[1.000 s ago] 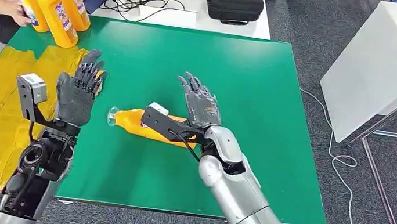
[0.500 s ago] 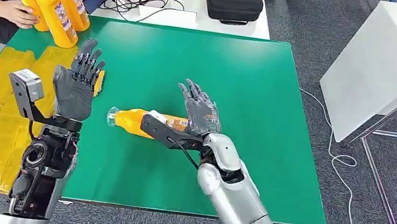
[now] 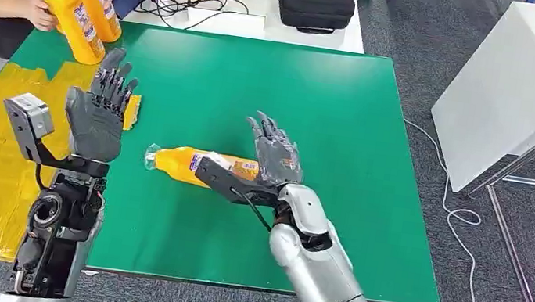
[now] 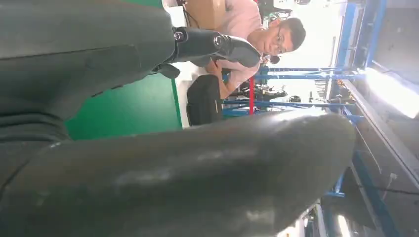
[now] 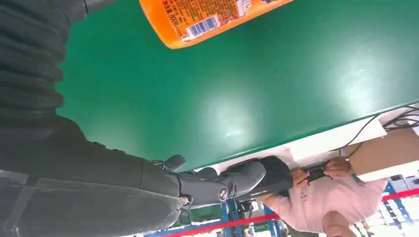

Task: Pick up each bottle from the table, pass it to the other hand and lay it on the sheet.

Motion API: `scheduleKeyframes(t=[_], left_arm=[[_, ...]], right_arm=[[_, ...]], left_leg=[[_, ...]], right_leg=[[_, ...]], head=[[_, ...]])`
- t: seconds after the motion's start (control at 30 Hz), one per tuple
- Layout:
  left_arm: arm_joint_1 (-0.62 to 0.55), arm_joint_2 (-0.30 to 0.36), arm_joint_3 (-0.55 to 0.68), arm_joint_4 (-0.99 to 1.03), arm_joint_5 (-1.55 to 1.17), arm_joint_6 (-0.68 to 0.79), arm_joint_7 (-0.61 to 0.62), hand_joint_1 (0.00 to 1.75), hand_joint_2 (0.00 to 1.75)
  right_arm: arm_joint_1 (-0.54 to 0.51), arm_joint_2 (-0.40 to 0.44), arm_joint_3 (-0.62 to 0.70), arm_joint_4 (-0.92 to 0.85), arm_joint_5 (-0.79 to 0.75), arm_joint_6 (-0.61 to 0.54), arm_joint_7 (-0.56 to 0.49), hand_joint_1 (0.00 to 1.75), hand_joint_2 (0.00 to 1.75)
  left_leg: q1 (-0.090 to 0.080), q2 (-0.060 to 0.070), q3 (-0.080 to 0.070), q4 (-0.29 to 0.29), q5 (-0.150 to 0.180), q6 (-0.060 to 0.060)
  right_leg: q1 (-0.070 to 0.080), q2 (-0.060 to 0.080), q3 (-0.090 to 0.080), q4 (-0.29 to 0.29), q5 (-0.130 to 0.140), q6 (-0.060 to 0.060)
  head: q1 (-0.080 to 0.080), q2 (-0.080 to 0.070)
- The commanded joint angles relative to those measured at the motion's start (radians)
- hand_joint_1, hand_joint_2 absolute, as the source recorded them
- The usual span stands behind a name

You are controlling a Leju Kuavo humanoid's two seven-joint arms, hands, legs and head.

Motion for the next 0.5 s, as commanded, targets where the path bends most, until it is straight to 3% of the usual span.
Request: scheduleKeyframes(t=[0.03, 0.5], left_arm=[[-0.025, -0.012, -0.007, 0.021, -0.015, -0.001, 0.006, 0.0, 0.0], [-0.067, 0.002, -0.069, 0.088, 0.005, 0.005, -0.014, 0.0, 0.0]], right_arm=[[-0.002, -0.029, -0.049, -0.007, 0.028, 0.019, -0.005, 0.0, 1.75], [0.011, -0.044, -0.104, -0.013, 0.06, 0.03, 0.0, 0.0, 1.75]], left_leg=[[0.0, -0.002, 0.007, 0.0, -0.003, 0.0], [0.0, -0.002, 0.004, 0.0, -0.001, 0.0]], right_leg=[[0.0, -0.004, 0.007, 0.001, -0.003, 0.0], [0.0, -0.003, 0.004, 0.0, -0.002, 0.0]], head=[[0.0, 0.0], [0.0, 0.0]])
